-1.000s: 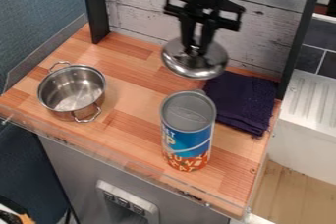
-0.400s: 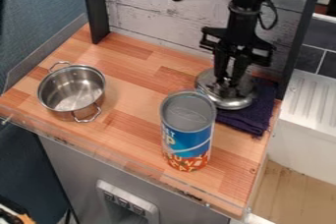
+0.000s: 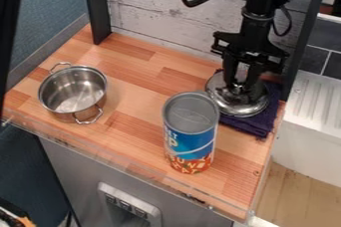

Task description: Take the lid out of the silver pot and put it on top of the violet cloth

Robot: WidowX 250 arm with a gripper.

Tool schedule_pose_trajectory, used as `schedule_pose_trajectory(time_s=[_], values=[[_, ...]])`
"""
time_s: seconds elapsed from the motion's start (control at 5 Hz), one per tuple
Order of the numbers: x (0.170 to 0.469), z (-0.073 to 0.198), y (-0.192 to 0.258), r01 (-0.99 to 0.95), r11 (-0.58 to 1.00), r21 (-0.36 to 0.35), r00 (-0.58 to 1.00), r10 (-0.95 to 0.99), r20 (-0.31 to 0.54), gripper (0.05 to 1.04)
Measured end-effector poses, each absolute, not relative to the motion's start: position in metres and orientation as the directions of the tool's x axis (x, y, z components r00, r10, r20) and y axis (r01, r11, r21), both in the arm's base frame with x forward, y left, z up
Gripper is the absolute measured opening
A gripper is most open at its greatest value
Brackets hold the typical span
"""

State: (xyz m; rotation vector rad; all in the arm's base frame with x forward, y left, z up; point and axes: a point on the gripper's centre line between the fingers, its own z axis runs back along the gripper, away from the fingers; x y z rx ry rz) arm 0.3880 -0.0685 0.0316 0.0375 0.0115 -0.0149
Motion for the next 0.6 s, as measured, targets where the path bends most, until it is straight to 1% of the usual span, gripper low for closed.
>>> schedule_pose_trajectory(time_s=[0.2, 0.4, 0.6], values=[[0.383, 0.049, -0.066, 0.0, 0.998, 0.068, 1.0, 0.0, -0.009, 0.929], [0.37, 0.076, -0.063, -0.019, 0.996, 0.084, 0.999, 0.016, 0.03, 1.004], [0.355, 0.091, -0.058, -0.035, 0.995, 0.088, 0.998, 0.029, 0.061, 1.0]])
